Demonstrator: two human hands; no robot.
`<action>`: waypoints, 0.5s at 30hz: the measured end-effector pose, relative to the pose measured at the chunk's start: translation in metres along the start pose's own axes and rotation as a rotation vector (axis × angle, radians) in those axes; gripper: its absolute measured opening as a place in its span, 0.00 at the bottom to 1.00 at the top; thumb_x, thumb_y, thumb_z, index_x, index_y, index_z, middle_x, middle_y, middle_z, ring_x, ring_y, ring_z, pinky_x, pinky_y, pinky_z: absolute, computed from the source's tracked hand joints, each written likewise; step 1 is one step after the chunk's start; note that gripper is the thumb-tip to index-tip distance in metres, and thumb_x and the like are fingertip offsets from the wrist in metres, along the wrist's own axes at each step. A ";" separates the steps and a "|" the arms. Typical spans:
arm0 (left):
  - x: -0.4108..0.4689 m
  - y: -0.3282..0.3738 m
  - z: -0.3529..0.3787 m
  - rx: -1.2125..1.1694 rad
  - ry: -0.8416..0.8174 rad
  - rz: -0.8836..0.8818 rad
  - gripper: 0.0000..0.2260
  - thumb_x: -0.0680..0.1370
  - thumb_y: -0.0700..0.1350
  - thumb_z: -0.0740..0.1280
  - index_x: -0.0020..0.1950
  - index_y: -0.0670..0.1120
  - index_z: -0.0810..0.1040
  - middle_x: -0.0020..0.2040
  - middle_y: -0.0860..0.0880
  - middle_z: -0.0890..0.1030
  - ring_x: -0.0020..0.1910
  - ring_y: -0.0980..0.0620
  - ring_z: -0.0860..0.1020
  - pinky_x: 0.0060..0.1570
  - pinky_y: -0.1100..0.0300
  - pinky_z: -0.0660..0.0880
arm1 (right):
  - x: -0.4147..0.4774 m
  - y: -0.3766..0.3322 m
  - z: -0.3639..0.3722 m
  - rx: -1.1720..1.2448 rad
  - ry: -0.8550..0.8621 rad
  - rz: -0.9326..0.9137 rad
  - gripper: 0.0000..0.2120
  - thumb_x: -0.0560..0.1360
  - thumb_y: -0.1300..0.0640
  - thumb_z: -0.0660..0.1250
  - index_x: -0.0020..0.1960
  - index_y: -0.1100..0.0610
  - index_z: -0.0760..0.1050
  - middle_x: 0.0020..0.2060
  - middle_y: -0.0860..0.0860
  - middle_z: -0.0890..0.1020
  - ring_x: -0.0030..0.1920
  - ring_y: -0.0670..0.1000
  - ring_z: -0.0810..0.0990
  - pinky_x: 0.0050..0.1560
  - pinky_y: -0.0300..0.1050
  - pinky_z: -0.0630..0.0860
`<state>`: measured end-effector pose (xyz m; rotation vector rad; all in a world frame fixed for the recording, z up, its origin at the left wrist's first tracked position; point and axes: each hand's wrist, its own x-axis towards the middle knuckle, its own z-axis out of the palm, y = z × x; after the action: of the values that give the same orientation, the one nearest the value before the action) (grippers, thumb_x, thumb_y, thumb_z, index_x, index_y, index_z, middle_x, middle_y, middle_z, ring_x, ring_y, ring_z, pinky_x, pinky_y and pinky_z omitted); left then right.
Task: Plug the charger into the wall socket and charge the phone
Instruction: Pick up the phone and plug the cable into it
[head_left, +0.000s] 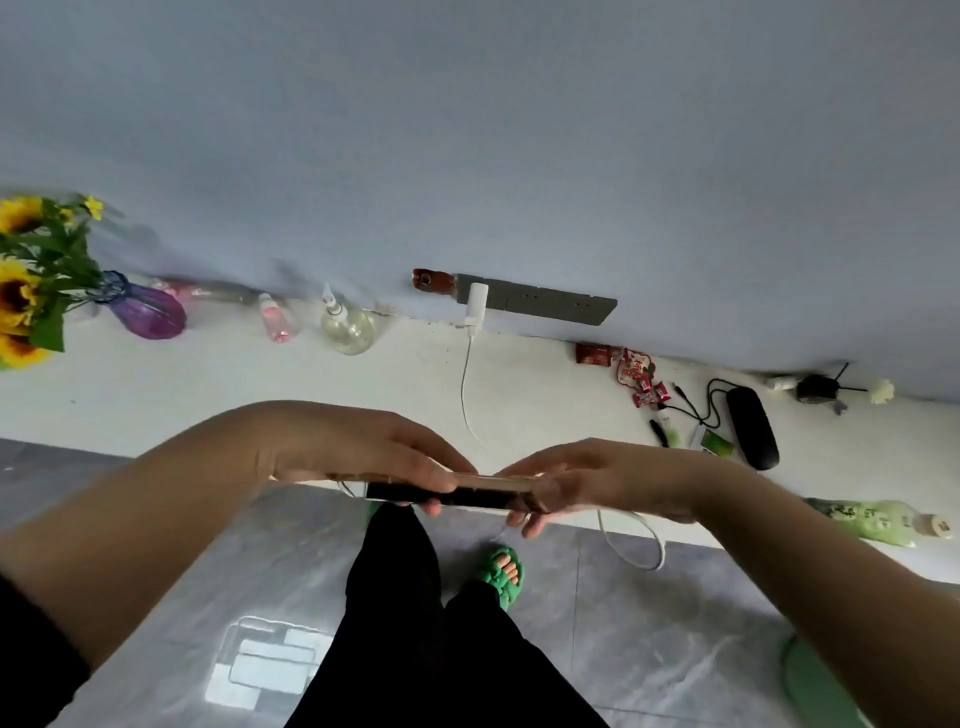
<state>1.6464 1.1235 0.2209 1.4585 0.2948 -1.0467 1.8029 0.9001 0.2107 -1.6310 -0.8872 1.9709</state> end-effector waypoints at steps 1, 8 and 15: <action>-0.005 -0.011 -0.012 -0.171 -0.072 0.024 0.22 0.72 0.57 0.68 0.64 0.51 0.77 0.58 0.45 0.82 0.56 0.52 0.79 0.51 0.66 0.75 | 0.007 0.002 -0.001 0.126 -0.089 -0.001 0.18 0.76 0.44 0.60 0.62 0.47 0.77 0.58 0.52 0.83 0.60 0.50 0.80 0.62 0.39 0.74; 0.006 -0.091 -0.074 -0.779 0.054 0.029 0.27 0.74 0.62 0.64 0.65 0.43 0.75 0.61 0.39 0.80 0.59 0.38 0.79 0.54 0.47 0.78 | 0.086 0.027 0.008 0.881 -0.377 0.102 0.34 0.77 0.35 0.53 0.72 0.58 0.68 0.69 0.63 0.72 0.71 0.59 0.70 0.74 0.49 0.63; 0.070 -0.153 -0.126 -0.987 0.575 -0.056 0.14 0.79 0.54 0.61 0.53 0.46 0.79 0.47 0.45 0.81 0.44 0.47 0.83 0.46 0.53 0.80 | 0.190 0.046 0.028 1.081 0.047 0.235 0.25 0.77 0.38 0.55 0.63 0.52 0.76 0.61 0.56 0.81 0.61 0.54 0.81 0.54 0.44 0.79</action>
<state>1.6275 1.2407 0.0480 0.7939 1.0943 -0.3611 1.7379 0.9921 0.0480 -1.1102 0.4101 1.9616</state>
